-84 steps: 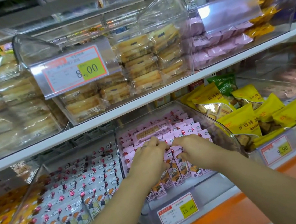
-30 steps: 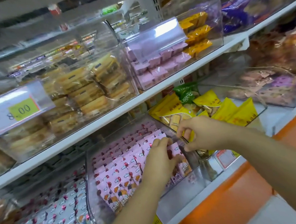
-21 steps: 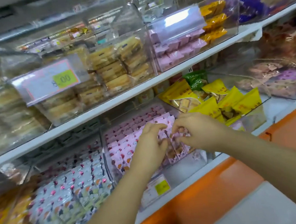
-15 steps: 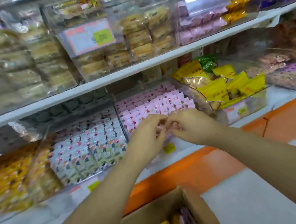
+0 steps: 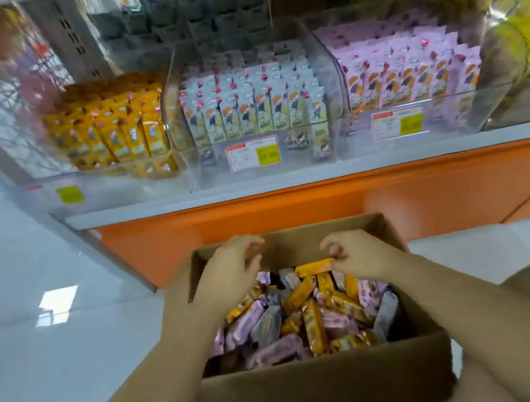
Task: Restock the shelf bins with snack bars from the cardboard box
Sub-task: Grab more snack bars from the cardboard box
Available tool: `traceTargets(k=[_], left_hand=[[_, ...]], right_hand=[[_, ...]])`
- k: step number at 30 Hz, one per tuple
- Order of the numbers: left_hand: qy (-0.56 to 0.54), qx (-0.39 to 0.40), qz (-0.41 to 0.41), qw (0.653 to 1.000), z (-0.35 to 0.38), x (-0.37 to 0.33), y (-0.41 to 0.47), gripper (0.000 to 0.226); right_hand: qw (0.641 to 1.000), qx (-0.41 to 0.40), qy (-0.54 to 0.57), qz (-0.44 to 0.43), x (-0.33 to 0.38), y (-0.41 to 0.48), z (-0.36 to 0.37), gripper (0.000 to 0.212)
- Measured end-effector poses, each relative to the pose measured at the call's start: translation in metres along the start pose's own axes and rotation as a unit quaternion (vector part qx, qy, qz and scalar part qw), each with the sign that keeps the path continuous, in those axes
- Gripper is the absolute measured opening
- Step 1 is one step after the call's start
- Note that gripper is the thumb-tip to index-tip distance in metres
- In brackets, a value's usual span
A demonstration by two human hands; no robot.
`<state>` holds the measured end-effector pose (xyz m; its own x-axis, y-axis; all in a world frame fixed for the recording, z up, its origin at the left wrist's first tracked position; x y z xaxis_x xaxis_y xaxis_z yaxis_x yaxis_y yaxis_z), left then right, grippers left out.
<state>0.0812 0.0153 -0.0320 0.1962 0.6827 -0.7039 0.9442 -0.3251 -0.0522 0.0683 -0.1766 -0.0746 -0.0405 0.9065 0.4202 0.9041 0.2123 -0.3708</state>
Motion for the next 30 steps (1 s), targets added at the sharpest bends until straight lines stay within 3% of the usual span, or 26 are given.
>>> traceTargets(k=[3,6,10,13,18,22,26,30], left_hand=[[0.053,-0.005,-0.056,0.997,0.006,0.044,-0.026,0.022],[0.025,0.001,-0.096,0.995,0.017,0.08,-0.033,0.022],[-0.003,0.019,-0.139,0.99,0.037,0.117,-0.023,0.029],[0.025,0.059,-0.157,0.986,0.058,0.128,-0.018,0.034],[0.077,0.111,-0.203,0.97,0.079,0.145,-0.017,0.042],[0.125,0.148,-0.222,0.956,0.091,0.15,-0.016,0.049],[0.116,0.144,-0.247,0.951,0.095,0.156,-0.006,0.037],[0.127,0.154,-0.263,0.944,0.103,0.162,-0.007,0.043]], right_hand=[[0.992,0.064,-0.083,0.072,-0.024,0.01,0.032,0.051],[0.983,0.071,-0.127,0.114,-0.044,0.017,0.05,0.05],[0.988,0.044,-0.123,0.083,-0.041,0.029,0.066,0.048],[0.989,0.102,-0.079,0.069,-0.038,0.038,0.088,0.063],[0.985,0.103,-0.052,0.13,-0.061,0.047,0.104,0.095],[0.979,0.118,-0.078,0.146,-0.065,0.051,0.111,0.1],[0.97,0.195,-0.092,0.115,-0.056,0.044,0.144,0.094],[0.97,0.193,-0.106,0.104,-0.056,0.041,0.15,0.099]])
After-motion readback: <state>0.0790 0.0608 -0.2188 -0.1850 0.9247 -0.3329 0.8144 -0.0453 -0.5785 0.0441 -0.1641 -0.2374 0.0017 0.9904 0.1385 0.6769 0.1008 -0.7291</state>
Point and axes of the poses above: each hand's wrist, its own y-axis towards the middle knuckle, its own z-axis out of the palm, x = y × z, the point moved 9 cm from there along y, towards the middle knuckle, and after that the axes turned 9 degrees about -y, right-handed, at the moved point
